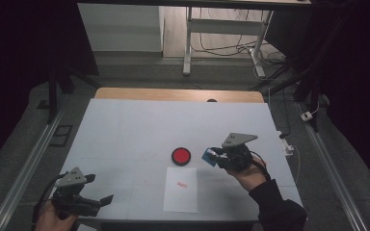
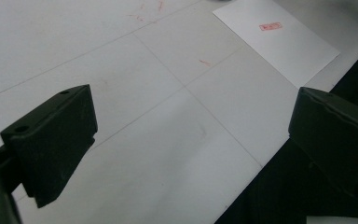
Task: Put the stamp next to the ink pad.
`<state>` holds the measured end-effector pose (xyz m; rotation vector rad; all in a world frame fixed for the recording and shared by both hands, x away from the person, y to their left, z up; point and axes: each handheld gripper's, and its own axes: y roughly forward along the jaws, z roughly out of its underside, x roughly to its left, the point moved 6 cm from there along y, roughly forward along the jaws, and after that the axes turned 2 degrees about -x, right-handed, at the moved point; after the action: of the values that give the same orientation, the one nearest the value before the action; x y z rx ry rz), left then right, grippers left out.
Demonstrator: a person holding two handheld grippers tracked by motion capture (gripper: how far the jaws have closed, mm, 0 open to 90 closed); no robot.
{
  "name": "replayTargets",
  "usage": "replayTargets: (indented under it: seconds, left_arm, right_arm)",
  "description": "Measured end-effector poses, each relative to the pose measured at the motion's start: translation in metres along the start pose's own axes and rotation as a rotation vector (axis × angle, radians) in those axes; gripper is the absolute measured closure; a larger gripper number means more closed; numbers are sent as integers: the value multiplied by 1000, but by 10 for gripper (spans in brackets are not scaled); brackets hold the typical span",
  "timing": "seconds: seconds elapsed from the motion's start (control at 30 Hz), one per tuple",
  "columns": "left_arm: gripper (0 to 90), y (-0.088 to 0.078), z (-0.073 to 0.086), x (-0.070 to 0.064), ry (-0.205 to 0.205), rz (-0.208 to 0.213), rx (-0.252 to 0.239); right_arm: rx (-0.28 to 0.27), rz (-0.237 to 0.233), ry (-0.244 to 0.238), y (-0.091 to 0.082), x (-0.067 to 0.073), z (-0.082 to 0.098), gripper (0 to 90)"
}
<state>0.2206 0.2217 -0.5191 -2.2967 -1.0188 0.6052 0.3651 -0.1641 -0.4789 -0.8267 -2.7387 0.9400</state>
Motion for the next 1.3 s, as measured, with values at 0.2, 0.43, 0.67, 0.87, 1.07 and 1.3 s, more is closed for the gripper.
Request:
replayTargets:
  seconds: [0.2, 0.43, 0.67, 0.87, 1.07, 1.3]
  left_arm:
    - [20, -2, 1, 1, -5, 6, -7]
    - [24, -1, 1, -1, 11, 9, 1]
    - [26, 0, 1, -2, 24, 11, 13]
    - [28, 1, 1, -2, 23, 12, 17]
    - [31, 1, 1, -2, 21, 11, 16]
    - [32, 1, 1, -1, 17, 11, 14]
  right_arm:
    - [19, 49, 17, -2, -15, 9, 695]
    - [25, 87, 45, -3, -30, 17, 694]
    - [38, 102, 50, 0, -37, 23, 693]
    - [63, 108, 57, 6, -41, 29, 693]
    - [87, 105, 71, 12, -46, 37, 692]
    - [123, 102, 73, 18, -49, 44, 692]
